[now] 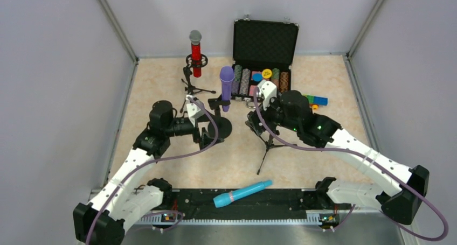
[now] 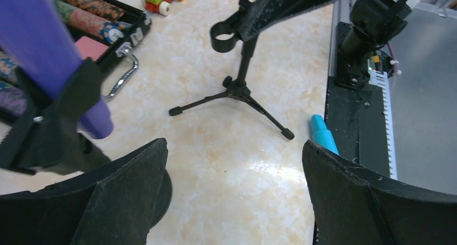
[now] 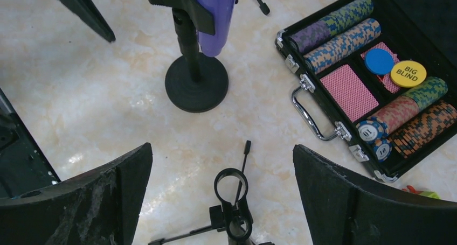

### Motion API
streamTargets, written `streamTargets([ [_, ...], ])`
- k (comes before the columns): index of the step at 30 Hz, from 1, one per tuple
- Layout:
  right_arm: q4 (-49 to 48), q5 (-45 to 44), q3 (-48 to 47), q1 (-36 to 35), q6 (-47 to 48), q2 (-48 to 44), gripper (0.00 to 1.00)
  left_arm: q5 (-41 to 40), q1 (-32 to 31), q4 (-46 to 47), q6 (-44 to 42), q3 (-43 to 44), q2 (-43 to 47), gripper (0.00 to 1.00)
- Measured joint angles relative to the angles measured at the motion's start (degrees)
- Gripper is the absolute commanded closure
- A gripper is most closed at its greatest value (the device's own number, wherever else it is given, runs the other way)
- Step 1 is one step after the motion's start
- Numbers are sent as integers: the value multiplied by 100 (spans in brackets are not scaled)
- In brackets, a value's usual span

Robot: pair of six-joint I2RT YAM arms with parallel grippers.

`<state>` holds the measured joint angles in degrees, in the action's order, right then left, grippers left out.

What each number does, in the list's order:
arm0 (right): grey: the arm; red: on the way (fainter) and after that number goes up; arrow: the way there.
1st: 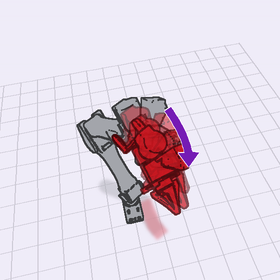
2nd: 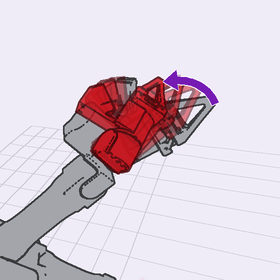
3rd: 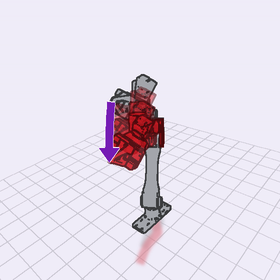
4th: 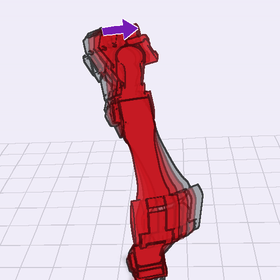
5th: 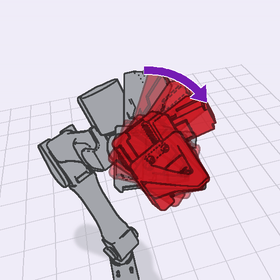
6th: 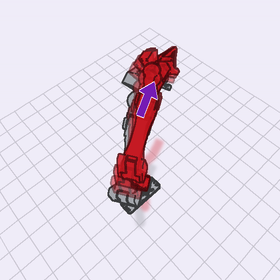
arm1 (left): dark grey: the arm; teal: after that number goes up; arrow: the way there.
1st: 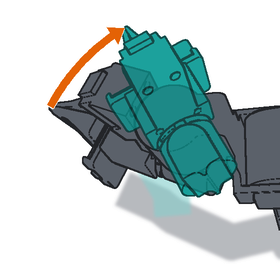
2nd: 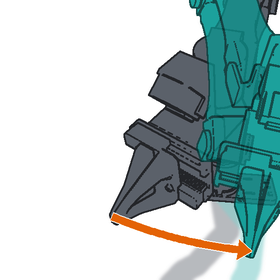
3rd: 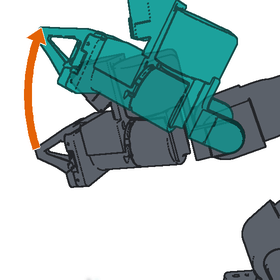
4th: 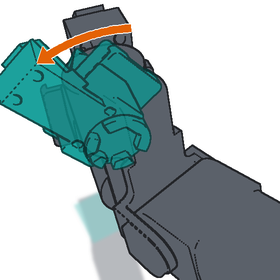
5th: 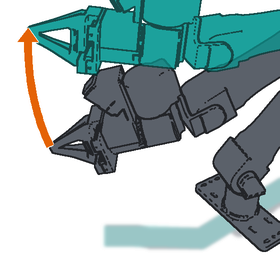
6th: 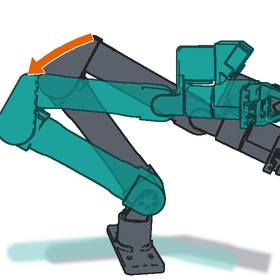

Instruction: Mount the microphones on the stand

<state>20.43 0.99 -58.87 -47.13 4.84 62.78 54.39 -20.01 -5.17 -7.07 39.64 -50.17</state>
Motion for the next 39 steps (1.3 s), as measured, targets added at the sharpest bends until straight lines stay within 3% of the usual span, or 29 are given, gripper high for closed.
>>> streamTargets([
  [11, -385, 114, 153, 214, -789, -372, 1, -1126, -1611, -562, -291, -61, 0, 1],
  [24, -820, 1759, 656, 1902, -2170, -393, 1, -2643, -3552, -581, 553, -715, -297, 1],
  [34, -1108, 2308, 907, 2225, -2697, -396, 1, -4293, -5265, -680, 1360, -721, -1215, 1],
  [39, -1167, 2422, 907, 2328, -2800, -389, 2, -4983, -5939, -1040, 1694, -245, -2232, 1],
])
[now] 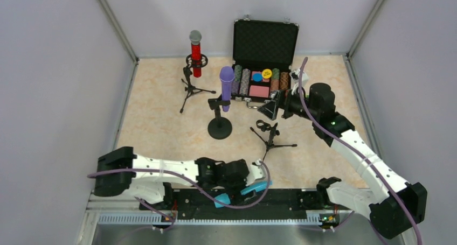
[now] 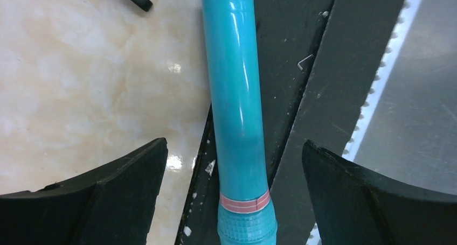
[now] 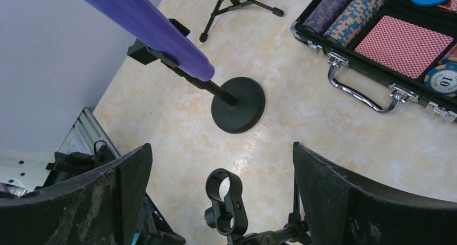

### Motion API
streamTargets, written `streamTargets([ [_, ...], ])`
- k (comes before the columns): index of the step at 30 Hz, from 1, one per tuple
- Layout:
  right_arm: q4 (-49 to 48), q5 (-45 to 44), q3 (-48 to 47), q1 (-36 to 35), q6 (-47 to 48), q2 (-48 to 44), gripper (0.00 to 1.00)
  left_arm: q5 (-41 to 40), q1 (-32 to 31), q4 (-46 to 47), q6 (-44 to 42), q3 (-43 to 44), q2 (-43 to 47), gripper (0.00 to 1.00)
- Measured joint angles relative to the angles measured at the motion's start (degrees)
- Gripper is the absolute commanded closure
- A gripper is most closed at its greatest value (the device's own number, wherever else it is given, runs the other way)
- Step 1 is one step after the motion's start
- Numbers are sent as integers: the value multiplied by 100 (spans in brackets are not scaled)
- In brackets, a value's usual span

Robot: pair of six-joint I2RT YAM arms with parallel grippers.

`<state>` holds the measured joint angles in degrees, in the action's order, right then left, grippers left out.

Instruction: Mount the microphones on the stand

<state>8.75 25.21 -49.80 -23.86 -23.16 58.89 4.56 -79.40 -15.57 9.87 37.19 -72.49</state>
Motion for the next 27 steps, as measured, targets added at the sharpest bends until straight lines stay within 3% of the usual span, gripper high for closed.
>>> streamTargets([
  [6, -70, 109, 4, 109, -76, 22, 2, -579, -328, -682, 376, 964, -1377, 2],
  [10, -109, 197, 35, 184, -98, 48, 2, -732, -361, -898, 514, 1246, -1812, 9],
  [11, -109, 208, 35, 203, -98, 50, 2, -739, -361, -918, 529, 1270, -1838, 13],
  [15, -114, 258, 48, 321, -96, 52, 1, -787, -358, -981, 562, 1335, -1912, 54],
  [20, -160, 306, 70, 398, -94, 55, 2, -688, -361, -1054, 507, 1438, -2006, 95],
  [27, -186, 330, 70, 428, -94, 57, 2, -682, -358, -1049, 498, 1432, -1989, 100],
])
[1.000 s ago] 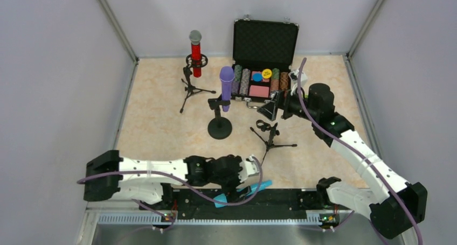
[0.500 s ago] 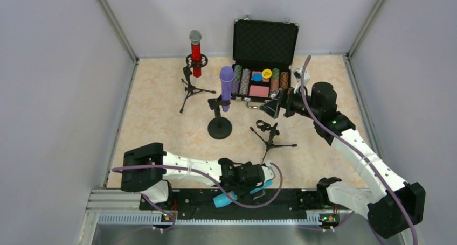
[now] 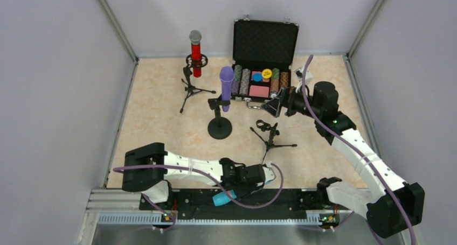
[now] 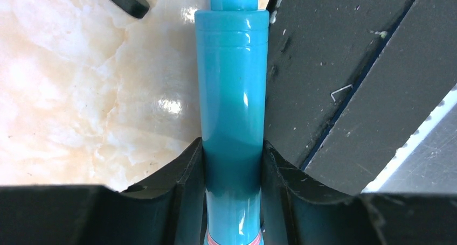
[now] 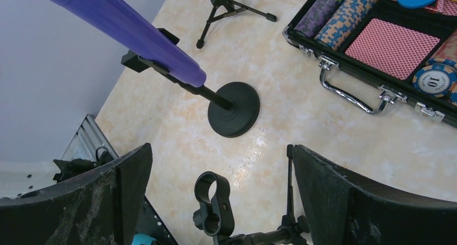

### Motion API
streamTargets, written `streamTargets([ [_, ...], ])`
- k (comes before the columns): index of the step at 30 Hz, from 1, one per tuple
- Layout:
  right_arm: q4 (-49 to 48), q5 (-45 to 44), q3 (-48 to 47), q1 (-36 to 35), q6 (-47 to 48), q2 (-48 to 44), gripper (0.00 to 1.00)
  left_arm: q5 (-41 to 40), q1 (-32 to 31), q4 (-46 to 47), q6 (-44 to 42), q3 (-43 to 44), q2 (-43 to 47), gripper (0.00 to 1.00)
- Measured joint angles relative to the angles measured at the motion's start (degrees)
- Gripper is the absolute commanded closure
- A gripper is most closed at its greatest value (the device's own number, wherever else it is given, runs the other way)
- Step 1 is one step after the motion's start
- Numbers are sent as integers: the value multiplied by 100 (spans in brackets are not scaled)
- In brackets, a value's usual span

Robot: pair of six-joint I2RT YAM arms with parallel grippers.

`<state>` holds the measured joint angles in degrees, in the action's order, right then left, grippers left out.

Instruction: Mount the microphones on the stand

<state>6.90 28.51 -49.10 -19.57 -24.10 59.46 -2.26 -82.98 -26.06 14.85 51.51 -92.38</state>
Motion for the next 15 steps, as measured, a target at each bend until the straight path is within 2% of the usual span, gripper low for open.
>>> streamTargets([
  [3, -7, 9, 0, 0, 0, 28, 2, -24, 22, 72, -2, -177, 210, 100],
  [6, -7, 11, 0, 0, -2, 59, 2, -22, 151, 297, -13, -531, 809, 100],
  [15, -4, 101, -4, 15, -28, 74, 1, -22, 1134, 2079, -293, -1672, 3838, 100],
])
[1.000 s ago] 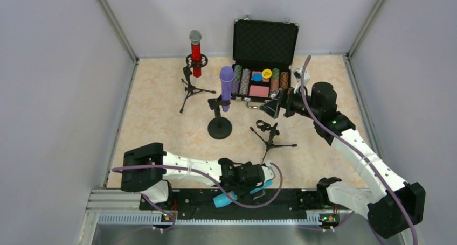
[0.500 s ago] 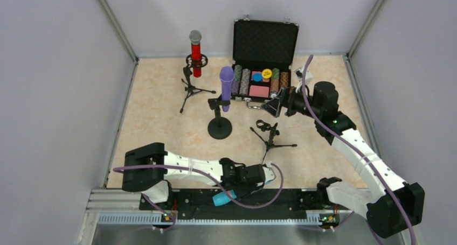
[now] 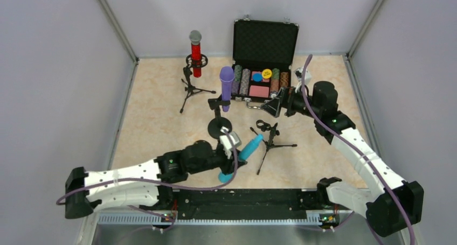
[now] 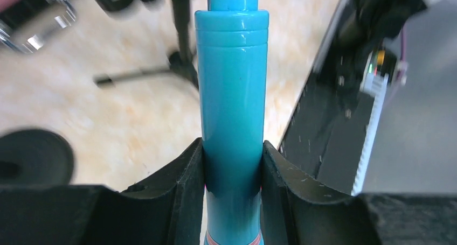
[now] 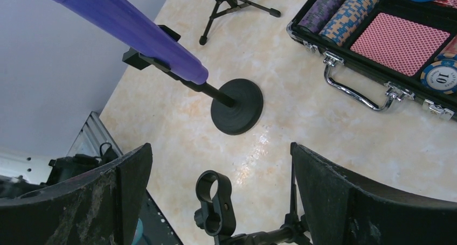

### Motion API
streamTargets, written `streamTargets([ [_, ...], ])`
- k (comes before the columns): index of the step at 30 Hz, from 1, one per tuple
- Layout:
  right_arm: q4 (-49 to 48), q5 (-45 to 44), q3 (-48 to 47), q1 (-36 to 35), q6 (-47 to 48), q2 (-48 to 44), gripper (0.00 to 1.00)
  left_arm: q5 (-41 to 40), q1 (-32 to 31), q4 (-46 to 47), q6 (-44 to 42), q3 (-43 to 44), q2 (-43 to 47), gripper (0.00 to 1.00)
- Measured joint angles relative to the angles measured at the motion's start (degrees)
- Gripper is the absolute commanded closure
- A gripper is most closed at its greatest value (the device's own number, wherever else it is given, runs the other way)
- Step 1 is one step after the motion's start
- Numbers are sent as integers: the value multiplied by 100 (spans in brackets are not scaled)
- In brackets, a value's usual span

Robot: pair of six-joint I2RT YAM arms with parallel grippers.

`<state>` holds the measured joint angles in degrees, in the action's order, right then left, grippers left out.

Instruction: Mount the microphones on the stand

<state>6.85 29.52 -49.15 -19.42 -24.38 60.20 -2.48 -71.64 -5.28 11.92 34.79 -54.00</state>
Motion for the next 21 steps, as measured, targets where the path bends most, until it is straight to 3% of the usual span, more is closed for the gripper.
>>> streamTargets([
  [7, 66, 111, -39, 11, -35, 31, 1, -7, 378, 997, -1054, -68, 1300, 100],
  [21, 214, 629, -256, 11, -131, 35, 1, 94, 378, 1034, -4487, 378, 1613, 100],
])
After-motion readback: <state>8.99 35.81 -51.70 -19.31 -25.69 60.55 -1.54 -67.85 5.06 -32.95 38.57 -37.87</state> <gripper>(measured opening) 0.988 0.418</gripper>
